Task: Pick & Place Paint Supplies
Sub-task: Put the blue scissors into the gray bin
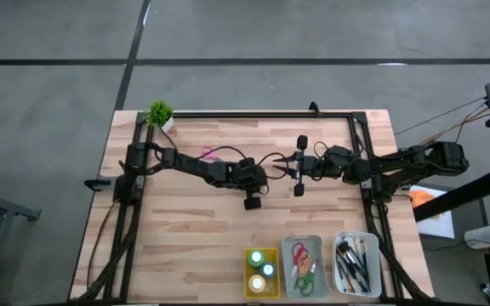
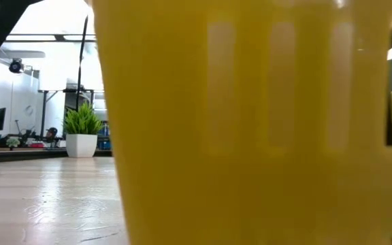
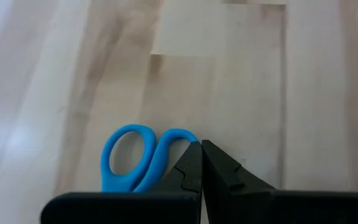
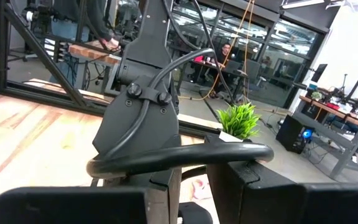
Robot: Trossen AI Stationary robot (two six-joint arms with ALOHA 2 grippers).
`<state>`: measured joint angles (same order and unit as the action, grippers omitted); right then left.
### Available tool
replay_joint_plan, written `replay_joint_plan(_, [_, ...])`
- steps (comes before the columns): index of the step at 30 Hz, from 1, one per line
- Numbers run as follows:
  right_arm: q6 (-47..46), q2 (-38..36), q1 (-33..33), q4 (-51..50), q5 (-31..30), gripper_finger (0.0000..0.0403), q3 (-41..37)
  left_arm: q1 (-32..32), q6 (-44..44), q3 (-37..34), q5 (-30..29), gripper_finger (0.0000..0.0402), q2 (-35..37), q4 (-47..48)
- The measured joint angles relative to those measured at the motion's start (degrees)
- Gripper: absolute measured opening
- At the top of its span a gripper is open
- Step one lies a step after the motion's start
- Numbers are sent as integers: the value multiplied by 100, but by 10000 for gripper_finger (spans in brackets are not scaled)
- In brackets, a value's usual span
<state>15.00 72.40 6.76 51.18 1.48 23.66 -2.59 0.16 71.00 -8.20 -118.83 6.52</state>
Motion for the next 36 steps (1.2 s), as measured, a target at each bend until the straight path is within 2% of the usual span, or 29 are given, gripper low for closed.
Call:
replay_joint_plan(7, [0,0,0,0,0,66,0,42,26,-4,108,11,0,-52])
replay_joint_plan(14, [0,0,0,0,0,66,0,46,33,-11,143,72,-4,-36])
replay_joint_plan(18, [0,0,0,2,0,66,0,65,38,-11,143,95,-4,-74])
replay_joint_plan(25, [0,0,0,3,0,66,0,94,136,-11,141,99,53,-100])
replay_joint_plan(36, [0,0,0,0,0,66,0,94,116,-60,140,99,772,32])
